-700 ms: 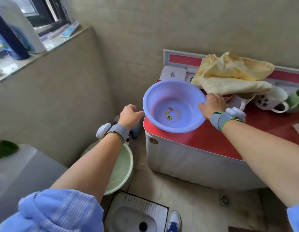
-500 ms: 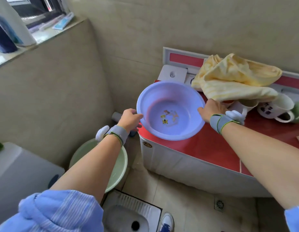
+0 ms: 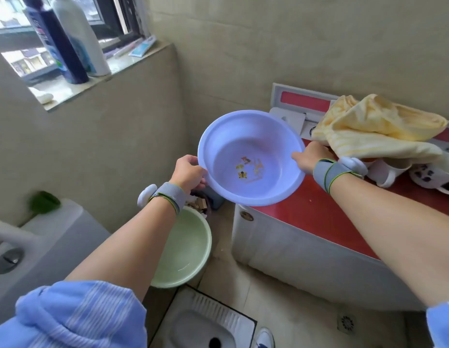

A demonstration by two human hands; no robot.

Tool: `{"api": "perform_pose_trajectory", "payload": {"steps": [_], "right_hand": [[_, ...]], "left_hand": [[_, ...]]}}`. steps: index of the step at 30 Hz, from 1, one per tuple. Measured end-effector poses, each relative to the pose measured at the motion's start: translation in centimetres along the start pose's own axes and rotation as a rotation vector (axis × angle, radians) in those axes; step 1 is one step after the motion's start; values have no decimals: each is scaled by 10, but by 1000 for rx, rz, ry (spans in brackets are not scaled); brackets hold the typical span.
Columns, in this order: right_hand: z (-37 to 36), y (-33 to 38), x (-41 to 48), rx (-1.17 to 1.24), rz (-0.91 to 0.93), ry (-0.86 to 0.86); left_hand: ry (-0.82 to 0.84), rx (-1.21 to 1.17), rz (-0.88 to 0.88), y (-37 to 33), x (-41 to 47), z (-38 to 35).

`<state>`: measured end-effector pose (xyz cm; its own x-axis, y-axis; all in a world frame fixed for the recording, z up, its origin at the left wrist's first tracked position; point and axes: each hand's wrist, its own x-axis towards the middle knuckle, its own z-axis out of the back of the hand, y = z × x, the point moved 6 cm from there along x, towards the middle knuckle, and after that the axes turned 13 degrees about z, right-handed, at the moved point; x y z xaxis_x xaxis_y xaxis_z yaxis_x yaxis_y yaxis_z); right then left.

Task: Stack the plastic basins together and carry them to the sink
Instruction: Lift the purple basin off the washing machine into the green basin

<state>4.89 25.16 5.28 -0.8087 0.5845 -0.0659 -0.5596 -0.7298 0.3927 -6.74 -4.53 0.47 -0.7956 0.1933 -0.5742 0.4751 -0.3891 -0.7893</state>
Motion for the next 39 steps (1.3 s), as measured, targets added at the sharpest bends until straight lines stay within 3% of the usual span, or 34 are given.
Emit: {"api": "perform_pose_trajectory", "payload": {"steps": [7,15,30,39], "right_hand": [[-53,83,-50,49,62,68],[-140,144,-79,20,103,222],[-360,146,22,-214,217,592],[-514,128,52,-373,295,711]], "left_hand": [[-95,16,2,45,-42,109],[-164,-6,150,134,-36,183],[-268,-83,608,308,111,161],[-337,-11,741,407,192,152]]}}
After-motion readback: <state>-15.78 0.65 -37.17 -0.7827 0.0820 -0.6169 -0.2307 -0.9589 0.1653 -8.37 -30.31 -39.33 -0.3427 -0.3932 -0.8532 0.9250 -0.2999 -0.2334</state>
